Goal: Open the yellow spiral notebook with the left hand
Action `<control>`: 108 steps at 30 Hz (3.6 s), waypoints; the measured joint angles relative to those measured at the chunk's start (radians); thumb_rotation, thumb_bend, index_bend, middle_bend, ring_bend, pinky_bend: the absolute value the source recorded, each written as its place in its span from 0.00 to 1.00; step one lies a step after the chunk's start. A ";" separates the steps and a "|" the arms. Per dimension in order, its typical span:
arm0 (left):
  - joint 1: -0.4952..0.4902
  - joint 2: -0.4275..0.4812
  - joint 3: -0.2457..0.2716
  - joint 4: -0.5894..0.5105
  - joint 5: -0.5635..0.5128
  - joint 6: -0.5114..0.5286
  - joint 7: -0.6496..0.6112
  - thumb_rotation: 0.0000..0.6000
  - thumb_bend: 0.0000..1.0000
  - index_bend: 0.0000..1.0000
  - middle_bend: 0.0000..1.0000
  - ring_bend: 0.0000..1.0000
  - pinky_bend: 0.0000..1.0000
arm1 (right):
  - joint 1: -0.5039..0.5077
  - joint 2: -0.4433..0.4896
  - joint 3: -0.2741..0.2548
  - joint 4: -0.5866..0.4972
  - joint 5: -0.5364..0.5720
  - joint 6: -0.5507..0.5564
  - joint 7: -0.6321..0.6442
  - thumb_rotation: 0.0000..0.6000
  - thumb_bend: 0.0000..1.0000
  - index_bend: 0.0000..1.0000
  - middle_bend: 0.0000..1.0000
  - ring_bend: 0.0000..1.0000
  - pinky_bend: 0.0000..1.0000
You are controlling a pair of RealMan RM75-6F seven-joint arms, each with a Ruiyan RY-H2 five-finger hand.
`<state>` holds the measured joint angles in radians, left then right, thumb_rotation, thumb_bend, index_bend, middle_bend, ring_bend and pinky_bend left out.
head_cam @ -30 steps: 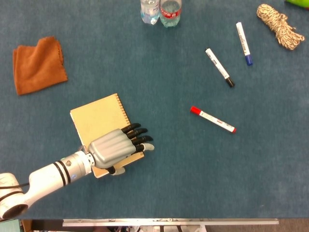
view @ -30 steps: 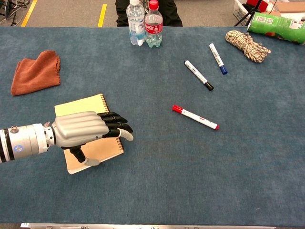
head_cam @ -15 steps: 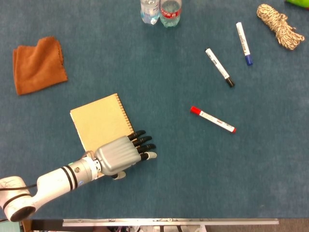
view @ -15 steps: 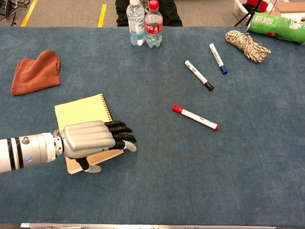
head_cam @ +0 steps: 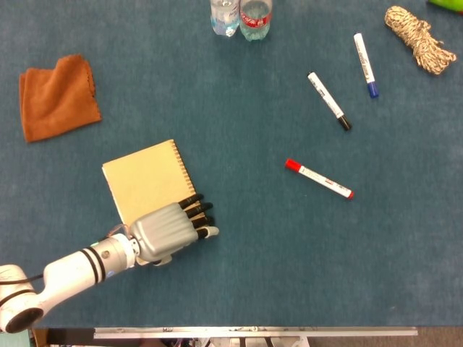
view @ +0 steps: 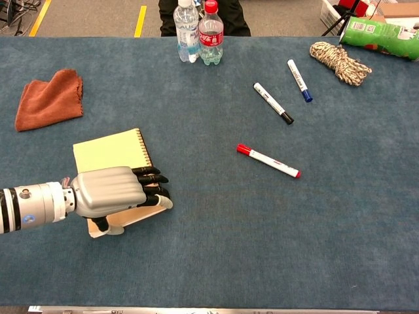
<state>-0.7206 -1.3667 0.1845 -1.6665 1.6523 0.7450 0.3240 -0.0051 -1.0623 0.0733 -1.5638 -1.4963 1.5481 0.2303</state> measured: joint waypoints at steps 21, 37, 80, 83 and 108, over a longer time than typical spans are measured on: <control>0.042 0.180 0.091 -0.052 0.132 0.173 -0.171 1.00 0.20 0.16 0.17 0.00 0.00 | 0.011 0.003 0.003 -0.024 -0.014 -0.001 -0.019 1.00 0.27 0.38 0.30 0.18 0.30; 0.105 0.138 0.084 0.353 0.306 0.441 -0.305 1.00 0.20 0.00 0.02 0.00 0.00 | 0.016 0.010 0.002 -0.045 -0.021 -0.003 -0.039 1.00 0.27 0.38 0.30 0.18 0.30; 0.233 -0.146 0.116 0.946 0.292 0.629 -0.582 1.00 0.20 0.00 0.00 0.00 0.00 | 0.019 0.022 0.001 -0.087 -0.018 0.003 -0.080 1.00 0.27 0.38 0.30 0.18 0.30; 0.226 -0.148 0.113 0.927 0.288 0.621 -0.586 1.00 0.20 0.00 0.00 0.00 0.00 | 0.018 0.023 0.001 -0.086 -0.018 0.006 -0.076 1.00 0.27 0.38 0.30 0.18 0.30; 0.205 -0.105 0.065 0.666 0.206 0.604 -0.741 1.00 0.29 0.54 0.17 0.00 0.00 | 0.013 0.018 0.003 -0.073 -0.019 0.014 -0.065 1.00 0.27 0.38 0.30 0.18 0.30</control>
<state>-0.5156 -1.4716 0.2496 -1.0006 1.8588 1.3489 -0.4175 0.0082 -1.0444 0.0762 -1.6367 -1.5150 1.5620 0.1651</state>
